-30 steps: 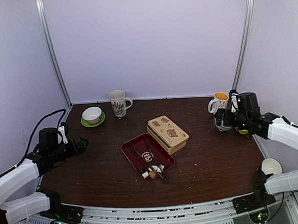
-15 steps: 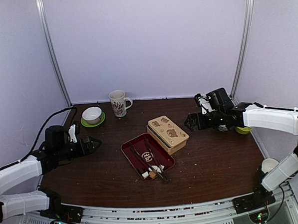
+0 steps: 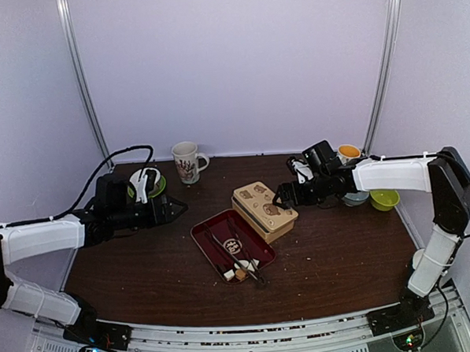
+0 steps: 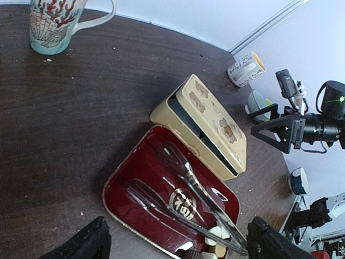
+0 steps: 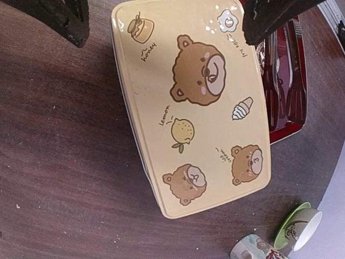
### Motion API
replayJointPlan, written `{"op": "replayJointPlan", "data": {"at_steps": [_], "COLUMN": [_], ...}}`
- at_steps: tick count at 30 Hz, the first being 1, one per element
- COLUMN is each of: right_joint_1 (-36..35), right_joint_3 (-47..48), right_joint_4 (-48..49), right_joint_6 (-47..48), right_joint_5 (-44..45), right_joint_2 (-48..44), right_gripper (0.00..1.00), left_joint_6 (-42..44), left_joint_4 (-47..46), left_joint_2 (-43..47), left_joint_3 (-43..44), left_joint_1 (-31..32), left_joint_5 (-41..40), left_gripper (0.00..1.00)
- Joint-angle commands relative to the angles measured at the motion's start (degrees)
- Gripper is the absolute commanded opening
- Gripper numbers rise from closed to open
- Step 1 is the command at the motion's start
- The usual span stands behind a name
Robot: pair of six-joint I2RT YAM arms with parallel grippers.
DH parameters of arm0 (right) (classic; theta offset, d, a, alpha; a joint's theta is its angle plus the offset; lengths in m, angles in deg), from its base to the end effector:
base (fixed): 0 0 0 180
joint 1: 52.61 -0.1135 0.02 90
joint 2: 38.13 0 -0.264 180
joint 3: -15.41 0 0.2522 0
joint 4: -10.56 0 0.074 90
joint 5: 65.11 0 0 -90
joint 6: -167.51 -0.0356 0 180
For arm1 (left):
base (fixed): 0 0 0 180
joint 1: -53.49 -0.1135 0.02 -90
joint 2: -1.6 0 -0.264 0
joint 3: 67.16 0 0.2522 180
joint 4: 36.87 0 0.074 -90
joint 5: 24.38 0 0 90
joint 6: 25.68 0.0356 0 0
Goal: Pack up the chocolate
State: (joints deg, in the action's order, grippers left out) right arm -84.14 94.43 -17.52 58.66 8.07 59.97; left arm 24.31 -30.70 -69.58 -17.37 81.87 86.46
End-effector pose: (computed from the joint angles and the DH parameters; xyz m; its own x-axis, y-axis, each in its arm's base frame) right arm 0.3092 0.2018 0.2132 -0.8074 -0.1325 -0.5749 -0.4305 0.7987 0.4205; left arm 0.2269 -0.1370 0.2218 -0.7758 -0.2638 -0.5732 0.2911 0.6564 -0.6960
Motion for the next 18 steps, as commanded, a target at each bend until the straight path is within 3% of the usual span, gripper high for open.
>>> {"op": "replayJointPlan", "data": {"at_steps": [1, 7, 18], "right_joint_1": [-0.3, -0.2, -0.2], "right_joint_3": [2.2, 3.9, 0.2], "right_joint_4": [1.8, 1.8, 7.2], "right_joint_6": [-1.9, -2.9, -5.2], "right_joint_5": [-1.2, -0.3, -8.8], "right_joint_2": [3.2, 6.9, 6.8], "right_gripper": [1.00, 1.00, 1.00], "left_joint_6": [-0.9, -1.9, -5.3], "left_joint_4": [-3.5, -3.2, -9.6], "left_joint_2": [-6.3, -16.5, -27.1], "left_joint_3": [6.0, 14.0, 21.3], "left_joint_1": [1.9, 5.6, 9.7], "left_joint_5": [2.4, 3.9, 9.6], "left_gripper": [0.87, 0.83, 0.72]}}
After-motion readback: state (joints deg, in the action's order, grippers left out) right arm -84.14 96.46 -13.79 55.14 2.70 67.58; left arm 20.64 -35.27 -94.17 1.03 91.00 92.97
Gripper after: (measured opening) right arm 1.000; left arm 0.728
